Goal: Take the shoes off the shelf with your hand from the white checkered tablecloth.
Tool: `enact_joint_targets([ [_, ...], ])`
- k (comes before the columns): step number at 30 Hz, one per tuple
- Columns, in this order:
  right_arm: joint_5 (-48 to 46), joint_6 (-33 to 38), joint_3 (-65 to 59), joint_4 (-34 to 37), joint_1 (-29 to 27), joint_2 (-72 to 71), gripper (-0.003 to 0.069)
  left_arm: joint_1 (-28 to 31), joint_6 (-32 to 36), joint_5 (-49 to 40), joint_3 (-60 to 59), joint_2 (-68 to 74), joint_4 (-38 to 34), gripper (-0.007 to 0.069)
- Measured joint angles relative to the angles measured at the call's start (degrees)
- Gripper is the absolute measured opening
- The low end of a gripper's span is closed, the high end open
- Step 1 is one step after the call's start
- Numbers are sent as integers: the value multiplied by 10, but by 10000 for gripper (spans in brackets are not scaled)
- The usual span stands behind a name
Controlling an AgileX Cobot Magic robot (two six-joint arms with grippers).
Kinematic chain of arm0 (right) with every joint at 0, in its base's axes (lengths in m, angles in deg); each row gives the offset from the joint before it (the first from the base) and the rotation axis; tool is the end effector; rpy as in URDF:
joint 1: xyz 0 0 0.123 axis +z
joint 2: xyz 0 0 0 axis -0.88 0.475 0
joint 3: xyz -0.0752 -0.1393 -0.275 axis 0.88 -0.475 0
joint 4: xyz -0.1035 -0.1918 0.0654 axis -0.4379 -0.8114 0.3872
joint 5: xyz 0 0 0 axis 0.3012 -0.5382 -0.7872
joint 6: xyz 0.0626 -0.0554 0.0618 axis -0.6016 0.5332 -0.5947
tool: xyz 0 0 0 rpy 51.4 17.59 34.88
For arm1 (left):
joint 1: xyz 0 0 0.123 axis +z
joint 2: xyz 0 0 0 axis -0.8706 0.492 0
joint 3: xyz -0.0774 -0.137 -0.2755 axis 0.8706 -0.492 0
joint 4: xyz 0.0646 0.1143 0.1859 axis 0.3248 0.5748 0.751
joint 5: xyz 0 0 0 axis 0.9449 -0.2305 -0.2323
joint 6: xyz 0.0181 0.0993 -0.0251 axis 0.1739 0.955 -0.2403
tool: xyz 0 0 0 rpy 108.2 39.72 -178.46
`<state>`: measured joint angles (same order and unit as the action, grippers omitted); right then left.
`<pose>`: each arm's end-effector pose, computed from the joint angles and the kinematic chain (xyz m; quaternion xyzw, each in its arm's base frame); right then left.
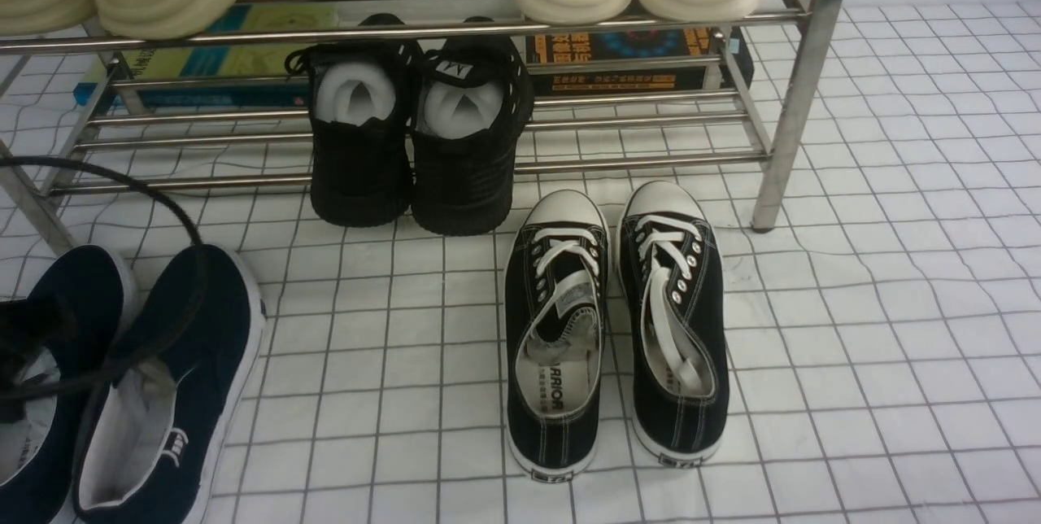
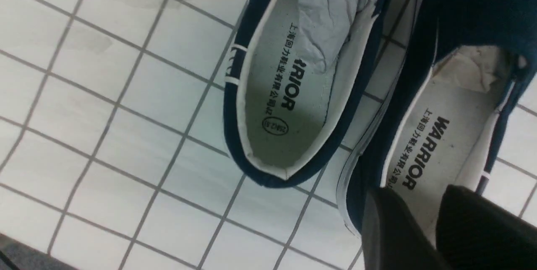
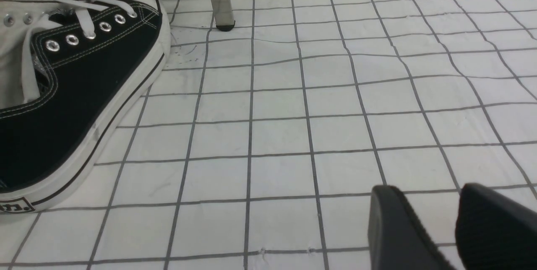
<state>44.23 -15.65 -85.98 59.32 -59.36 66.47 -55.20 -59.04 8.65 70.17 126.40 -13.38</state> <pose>0.0073 0.0007 0.1699 0.0243 0.8058 0.0441 0.5900 0.1435 0.0242 0.3147 -0.2250 0.9458 0.0212 0.2332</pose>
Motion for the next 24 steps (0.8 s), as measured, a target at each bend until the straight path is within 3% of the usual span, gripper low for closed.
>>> enact_joint_targets([
  [6,0,0,0,0,0,0,239,0,103,-64,-4,-112,-21,43],
  [7,0,0,0,0,0,0,239,0,165,-80,-14,-162,-42,11],
  [11,0,0,0,0,0,0,239,0,263,-85,-53,-280,-118,1],
  [16,0,0,0,0,0,0,239,0,285,19,-129,-405,-192,1],
  [21,0,0,0,0,0,0,239,0,289,179,-208,-475,-215,1],
  [24,0,0,0,0,0,0,239,0,289,230,-234,-482,-217,1],
])
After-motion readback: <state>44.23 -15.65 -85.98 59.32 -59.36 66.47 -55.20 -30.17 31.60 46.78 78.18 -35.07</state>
